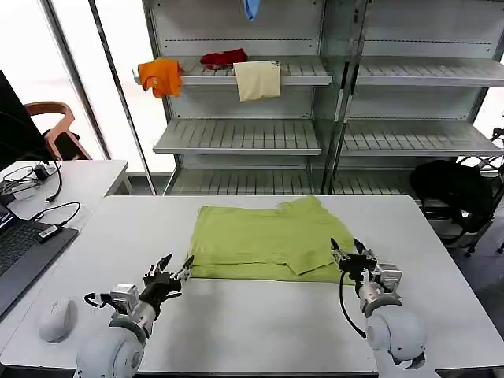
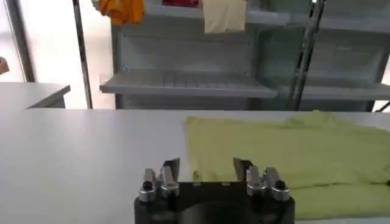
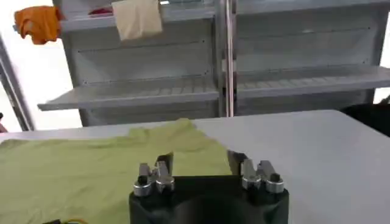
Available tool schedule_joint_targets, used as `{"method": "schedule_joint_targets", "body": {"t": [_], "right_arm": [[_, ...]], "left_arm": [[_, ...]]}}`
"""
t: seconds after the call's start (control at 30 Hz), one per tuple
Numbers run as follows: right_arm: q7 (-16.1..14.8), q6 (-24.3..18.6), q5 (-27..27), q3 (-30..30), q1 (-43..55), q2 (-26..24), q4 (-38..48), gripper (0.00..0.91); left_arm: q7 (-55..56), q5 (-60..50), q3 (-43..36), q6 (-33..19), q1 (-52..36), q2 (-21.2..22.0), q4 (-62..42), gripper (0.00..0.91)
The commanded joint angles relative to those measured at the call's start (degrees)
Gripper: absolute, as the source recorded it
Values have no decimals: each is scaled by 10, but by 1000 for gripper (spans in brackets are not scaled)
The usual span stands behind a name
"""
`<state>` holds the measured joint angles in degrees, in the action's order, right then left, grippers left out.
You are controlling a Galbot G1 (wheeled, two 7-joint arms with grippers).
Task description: Fold and organize the clothes.
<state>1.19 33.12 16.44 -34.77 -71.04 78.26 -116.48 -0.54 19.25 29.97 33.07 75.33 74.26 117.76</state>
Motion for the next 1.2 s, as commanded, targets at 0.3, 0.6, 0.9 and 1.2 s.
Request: {"method": "schedule_joint_targets", "body": {"t": [0.3, 0.6, 0.9, 1.2], "right_arm": [[-24, 0, 11, -40, -94, -13, -10, 605], [-38, 0, -25, -23, -90, -4, 10, 0], [-38, 0, -26, -23, -88, -4, -1, 0], [-37, 1, -20, -23, -93, -6, -16, 0]], "left_arm": [[1, -35, -13, 1, 0, 3, -19, 907], [2, -44, -17, 1, -9, 10, -32, 353], [-2, -52, -22, 1, -13, 6, -53, 10], [-12, -60, -26, 0, -9, 8, -56, 0]]}}
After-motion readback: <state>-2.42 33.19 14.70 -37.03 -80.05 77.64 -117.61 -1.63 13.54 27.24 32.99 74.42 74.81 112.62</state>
